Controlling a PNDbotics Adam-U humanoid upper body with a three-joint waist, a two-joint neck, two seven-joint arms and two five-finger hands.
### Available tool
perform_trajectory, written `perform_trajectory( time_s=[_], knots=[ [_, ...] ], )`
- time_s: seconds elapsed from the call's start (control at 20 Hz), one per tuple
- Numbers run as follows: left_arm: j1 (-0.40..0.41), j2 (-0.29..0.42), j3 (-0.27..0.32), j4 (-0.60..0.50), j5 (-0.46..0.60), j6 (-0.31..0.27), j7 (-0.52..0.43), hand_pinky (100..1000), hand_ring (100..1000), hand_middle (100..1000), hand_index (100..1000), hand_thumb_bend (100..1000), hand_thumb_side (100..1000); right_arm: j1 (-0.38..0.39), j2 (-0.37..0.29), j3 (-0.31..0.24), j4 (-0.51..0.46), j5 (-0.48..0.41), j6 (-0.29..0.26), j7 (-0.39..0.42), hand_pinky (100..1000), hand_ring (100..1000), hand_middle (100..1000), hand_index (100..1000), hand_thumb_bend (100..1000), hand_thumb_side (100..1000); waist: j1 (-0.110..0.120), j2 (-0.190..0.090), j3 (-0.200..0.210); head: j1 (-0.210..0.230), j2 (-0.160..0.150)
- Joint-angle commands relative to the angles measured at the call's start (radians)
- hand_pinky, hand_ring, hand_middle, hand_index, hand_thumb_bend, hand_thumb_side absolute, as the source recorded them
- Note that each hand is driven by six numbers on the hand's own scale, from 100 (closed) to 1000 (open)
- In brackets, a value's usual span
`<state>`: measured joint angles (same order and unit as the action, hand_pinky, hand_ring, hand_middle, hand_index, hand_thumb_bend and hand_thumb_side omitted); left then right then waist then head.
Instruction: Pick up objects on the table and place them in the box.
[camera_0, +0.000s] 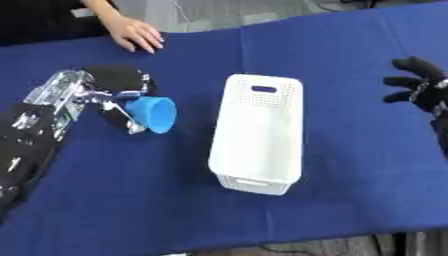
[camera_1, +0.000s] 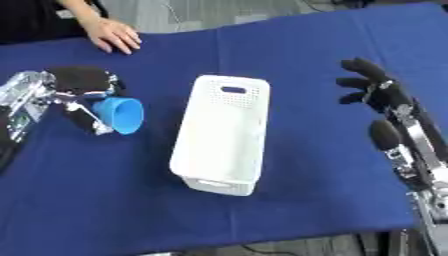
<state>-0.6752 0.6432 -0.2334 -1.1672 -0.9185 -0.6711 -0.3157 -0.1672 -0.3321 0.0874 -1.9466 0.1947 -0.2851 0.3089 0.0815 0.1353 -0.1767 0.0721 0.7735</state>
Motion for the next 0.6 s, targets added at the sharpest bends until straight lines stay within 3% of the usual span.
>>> perform_trajectory(
  time_s=[0.05, 0.35, 0.6],
  knots=[
    [-0.013, 0.041, 0.018, -0.074, 0.061, 0.029, -0.033, 100, 200, 379, 486, 171, 381, -0.014, -0.004, -0.004, -0.009, -0.003, -0.002, 0.002, 715, 842, 920, 1000, 556, 1000, -0.003, -0.015, 0.002, 0.003, -0.004],
    [-0.032, 0.022, 0.014, -0.120, 0.140, 0.062, -0.077, 100, 196, 379, 485, 134, 386, -0.012, -0.004, -0.003, -0.007, -0.004, -0.002, 0.003, 715, 842, 920, 1000, 555, 1000, -0.003, -0.018, 0.003, 0.004, -0.004],
    [-0.097, -0.030, 0.000, -0.118, 0.171, 0.069, -0.117, 100, 195, 379, 485, 129, 384, -0.010, -0.004, -0.001, -0.006, -0.005, -0.003, 0.006, 716, 842, 920, 1000, 556, 1000, -0.004, -0.022, 0.004, 0.010, -0.004]
  ],
)
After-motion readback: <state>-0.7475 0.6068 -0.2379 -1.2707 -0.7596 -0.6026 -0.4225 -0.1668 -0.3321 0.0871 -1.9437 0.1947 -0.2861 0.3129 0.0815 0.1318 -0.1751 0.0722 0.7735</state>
